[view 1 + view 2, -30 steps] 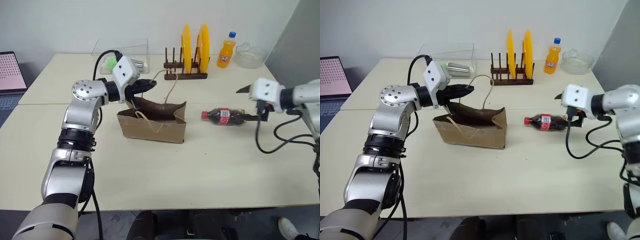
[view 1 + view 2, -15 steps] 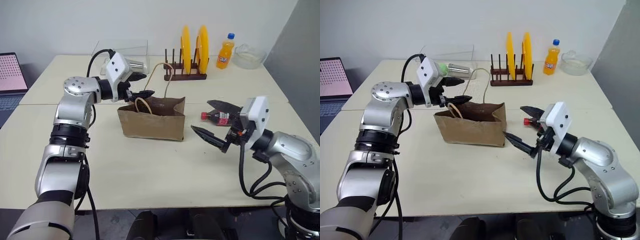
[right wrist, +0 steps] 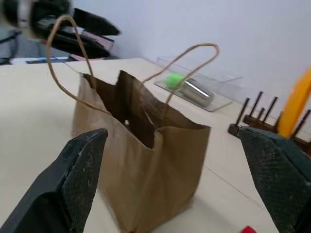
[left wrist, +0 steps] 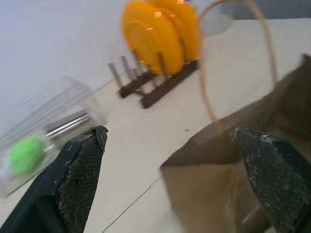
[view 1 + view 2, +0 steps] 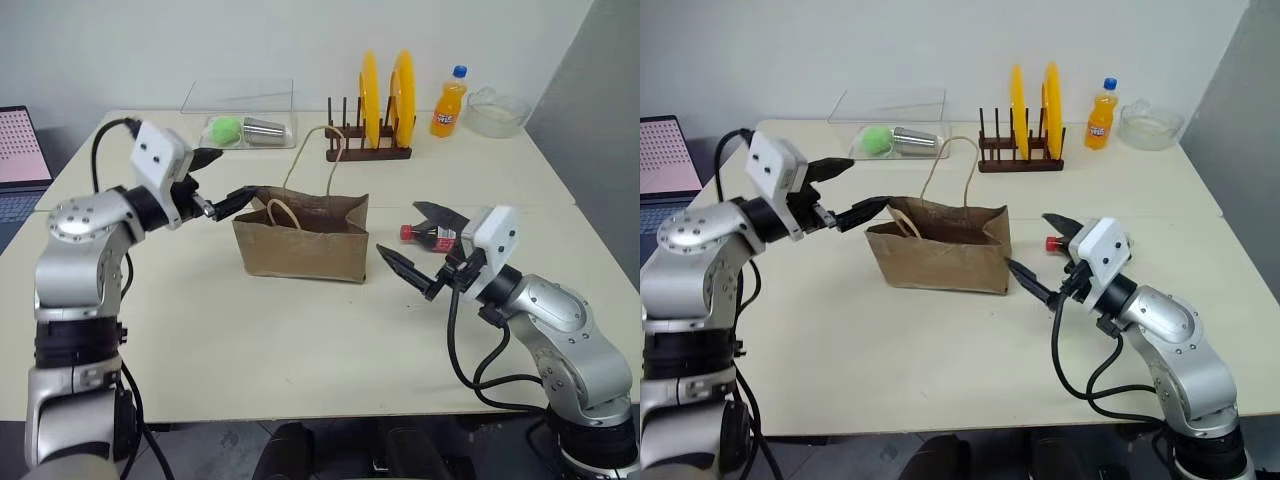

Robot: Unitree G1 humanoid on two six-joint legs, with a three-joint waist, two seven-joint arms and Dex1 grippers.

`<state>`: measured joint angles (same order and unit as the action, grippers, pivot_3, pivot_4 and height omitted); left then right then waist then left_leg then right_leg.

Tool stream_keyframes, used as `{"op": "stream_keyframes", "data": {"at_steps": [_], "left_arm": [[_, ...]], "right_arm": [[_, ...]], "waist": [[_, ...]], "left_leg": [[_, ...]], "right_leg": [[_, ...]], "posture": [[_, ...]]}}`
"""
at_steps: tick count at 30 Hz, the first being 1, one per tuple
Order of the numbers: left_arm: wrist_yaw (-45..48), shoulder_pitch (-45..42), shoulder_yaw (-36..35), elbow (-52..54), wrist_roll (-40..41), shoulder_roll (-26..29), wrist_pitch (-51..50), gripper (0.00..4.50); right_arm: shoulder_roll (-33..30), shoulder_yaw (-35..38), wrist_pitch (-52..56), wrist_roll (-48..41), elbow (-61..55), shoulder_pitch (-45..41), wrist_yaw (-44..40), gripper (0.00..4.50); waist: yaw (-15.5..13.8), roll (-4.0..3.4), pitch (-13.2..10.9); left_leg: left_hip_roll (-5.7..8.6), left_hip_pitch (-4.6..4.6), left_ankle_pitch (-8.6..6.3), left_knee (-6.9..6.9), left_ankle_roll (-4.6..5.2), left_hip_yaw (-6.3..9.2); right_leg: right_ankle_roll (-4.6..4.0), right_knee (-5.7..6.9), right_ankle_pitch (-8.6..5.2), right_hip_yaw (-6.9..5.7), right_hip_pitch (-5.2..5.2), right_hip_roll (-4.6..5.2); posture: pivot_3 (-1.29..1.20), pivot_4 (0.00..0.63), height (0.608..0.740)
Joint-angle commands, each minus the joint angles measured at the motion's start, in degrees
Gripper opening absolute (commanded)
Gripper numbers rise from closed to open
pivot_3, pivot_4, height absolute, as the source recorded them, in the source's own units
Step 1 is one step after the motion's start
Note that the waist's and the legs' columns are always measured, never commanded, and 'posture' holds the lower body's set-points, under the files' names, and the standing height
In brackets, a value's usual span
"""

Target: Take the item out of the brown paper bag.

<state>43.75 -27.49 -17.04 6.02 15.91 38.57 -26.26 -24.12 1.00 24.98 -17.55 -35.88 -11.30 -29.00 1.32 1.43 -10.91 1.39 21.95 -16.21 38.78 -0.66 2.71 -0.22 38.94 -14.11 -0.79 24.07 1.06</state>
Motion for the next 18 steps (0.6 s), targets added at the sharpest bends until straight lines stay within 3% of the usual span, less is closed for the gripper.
{"op": "stream_keyframes", "data": {"at_steps": [1, 9, 12, 18], "left_arm": [[-6.7, 9.9, -3.4, 11.0, -0.1, -2.8, -1.7, 4.47], [-18.4, 32.1, 1.3, 19.5, -6.4, -14.9, 6.2, 4.47], [-22.4, 33.8, 4.1, 18.5, -8.9, -18.9, 9.4, 4.47], [-25.3, 32.3, 6.9, 15.4, -10.6, -22.0, 14.7, 4.47]], "right_arm": [[1.7, 0.9, -5.9, 4.1, -1.3, 5.1, 4.1, 4.50], [9.9, 1.1, -17.3, 4.9, 2.6, 21.9, 8.1, 4.50], [12.4, 2.7, -22.6, 4.0, 7.0, 24.9, 8.2, 4.50], [12.0, 2.5, -26.4, 6.1, 10.4, 25.0, 7.7, 4.50]], "waist": [[-0.1, 0.00, 0.0], [-1.1, -0.01, 0.1], [-1.3, 0.03, 0.2], [-1.3, 0.04, 0.2]], "left_leg": [[0.00, -0.01, 0.00, -0.02, -0.01, -0.01], [-0.02, -0.12, -0.02, -0.05, 0.00, -0.03], [-0.02, -0.17, -0.02, -0.03, 0.01, -0.02], [-0.02, -0.28, -0.02, -0.04, 0.02, -0.01]], "right_leg": [[0.00, -0.01, 0.00, 0.02, 0.00, 0.01], [0.01, -0.08, -0.02, 0.05, -0.10, 0.01], [0.02, -0.09, -0.02, 0.03, -0.16, 0.01], [0.01, -0.12, -0.04, -0.01, -0.31, -0.02]], "posture": [[0.00, 0.150, 0.740], [0.00, 0.150, 0.740], [0.00, 0.150, 0.740], [0.00, 0.150, 0.740]]}}
